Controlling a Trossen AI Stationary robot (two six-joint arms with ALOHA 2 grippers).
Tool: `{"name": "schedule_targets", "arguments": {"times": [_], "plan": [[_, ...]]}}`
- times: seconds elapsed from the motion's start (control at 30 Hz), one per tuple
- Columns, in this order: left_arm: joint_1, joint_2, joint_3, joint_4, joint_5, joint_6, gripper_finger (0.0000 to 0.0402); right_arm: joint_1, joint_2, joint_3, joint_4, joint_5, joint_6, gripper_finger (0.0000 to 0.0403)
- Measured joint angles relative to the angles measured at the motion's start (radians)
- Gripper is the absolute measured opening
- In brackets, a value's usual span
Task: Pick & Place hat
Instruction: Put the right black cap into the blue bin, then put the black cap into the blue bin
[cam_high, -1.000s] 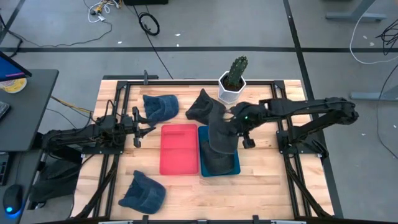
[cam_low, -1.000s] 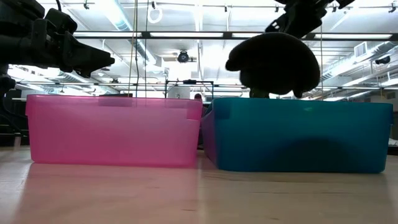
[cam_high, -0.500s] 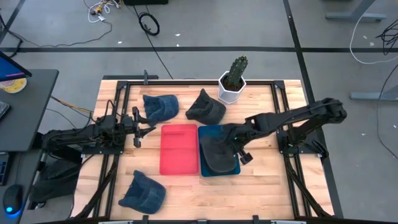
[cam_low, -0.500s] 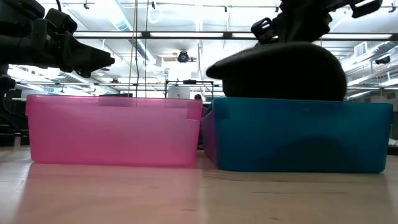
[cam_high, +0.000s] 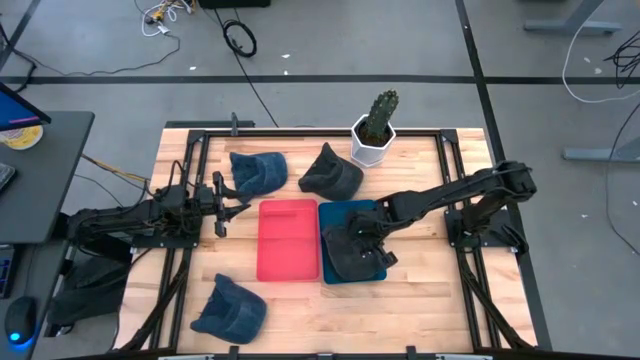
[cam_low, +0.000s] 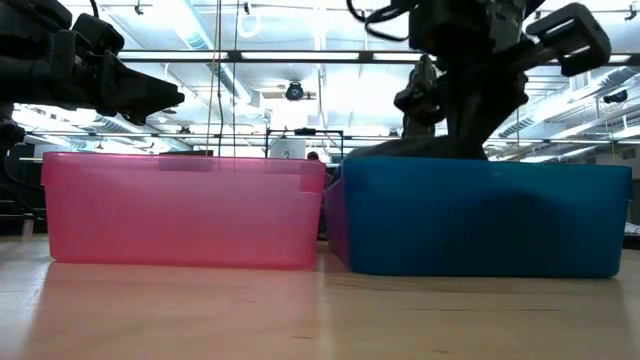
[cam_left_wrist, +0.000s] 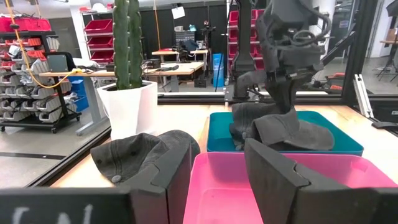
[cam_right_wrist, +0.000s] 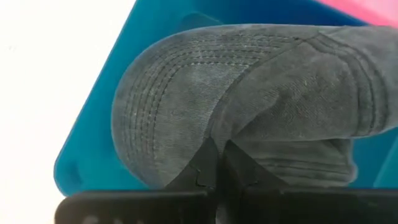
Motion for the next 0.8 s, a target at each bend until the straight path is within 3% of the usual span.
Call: {"name": "schedule_targets", "arguments": {"times": [0.4,0.8], "plan": [[0.000,0.000,0.000,0.000,0.000,0.000,0.0156,-0.002,0.039,0.001,0.036,-0.003,0.104,0.0042],[0.000,0.000,0.000,0.000,0.000,0.000,0.0156,-0.002,-0.056,0.000,0.012,0.025,0.180,0.0162]]}}
